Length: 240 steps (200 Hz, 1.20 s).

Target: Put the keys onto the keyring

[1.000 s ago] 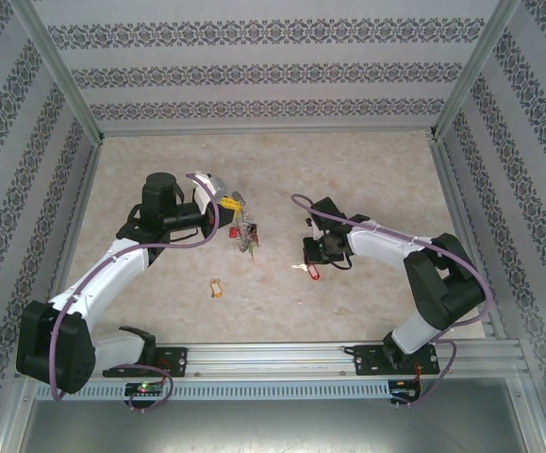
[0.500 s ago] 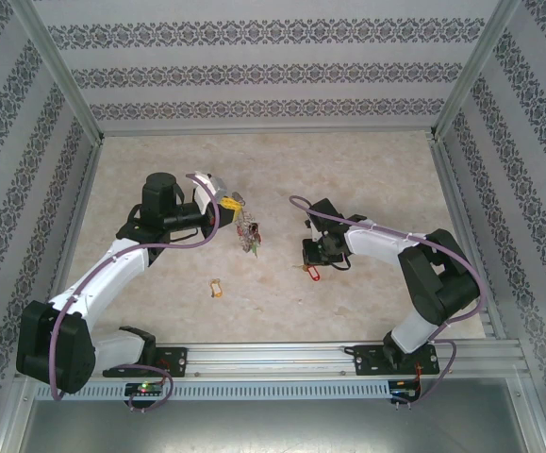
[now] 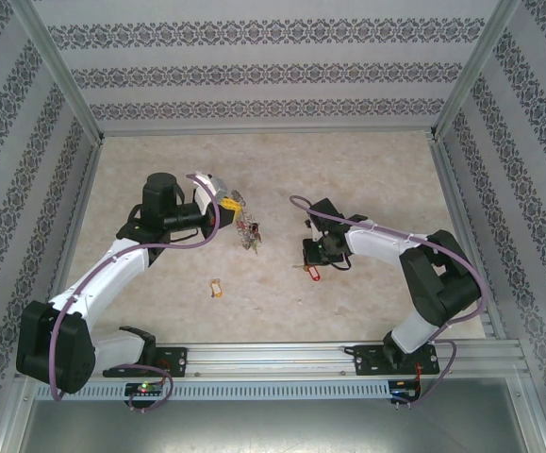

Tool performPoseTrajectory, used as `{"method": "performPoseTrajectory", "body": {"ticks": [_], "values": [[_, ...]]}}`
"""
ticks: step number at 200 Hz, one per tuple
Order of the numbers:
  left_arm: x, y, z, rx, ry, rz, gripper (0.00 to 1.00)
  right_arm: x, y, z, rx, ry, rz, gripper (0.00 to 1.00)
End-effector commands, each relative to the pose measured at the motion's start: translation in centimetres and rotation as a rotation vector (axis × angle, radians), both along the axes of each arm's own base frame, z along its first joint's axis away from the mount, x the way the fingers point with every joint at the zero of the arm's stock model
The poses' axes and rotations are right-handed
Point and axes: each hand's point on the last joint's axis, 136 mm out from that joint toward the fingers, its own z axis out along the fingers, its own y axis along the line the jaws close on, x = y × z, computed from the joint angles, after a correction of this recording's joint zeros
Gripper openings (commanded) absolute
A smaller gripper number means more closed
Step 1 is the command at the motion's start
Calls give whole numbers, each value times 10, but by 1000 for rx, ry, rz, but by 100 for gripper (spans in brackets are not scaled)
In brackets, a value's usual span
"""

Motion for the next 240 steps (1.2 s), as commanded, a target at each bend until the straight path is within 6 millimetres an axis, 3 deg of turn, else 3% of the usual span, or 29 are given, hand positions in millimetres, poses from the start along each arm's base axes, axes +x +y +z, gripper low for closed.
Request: {"method": "performPoseTrajectory", "body": {"ticks": [1,45,80,108,135,171,240], "values": [[-9,-7,18,-21,-65,-57,0,2,0,22,40,-71,15,0],[-30,-28,12,14,-77,-194,0,-2,10,102,220,-372,193,0],[-44,-47,11,7,-71,-297,0,-27,16,167,377,-577,350,0],[-56,-63,11,1,-73,-359,0,-54,22,201,456,-734,505,0],[-73,-78,7,7,-69,-432,0,-74,24,215,444,-893,643,0],[-85,-96,5,-5,-66,-489,0,-84,28,216,382,-985,745,0],[-80,-119,-2,-17,-28,-488,0,-95,49,227,494,-1018,830,0]]}}
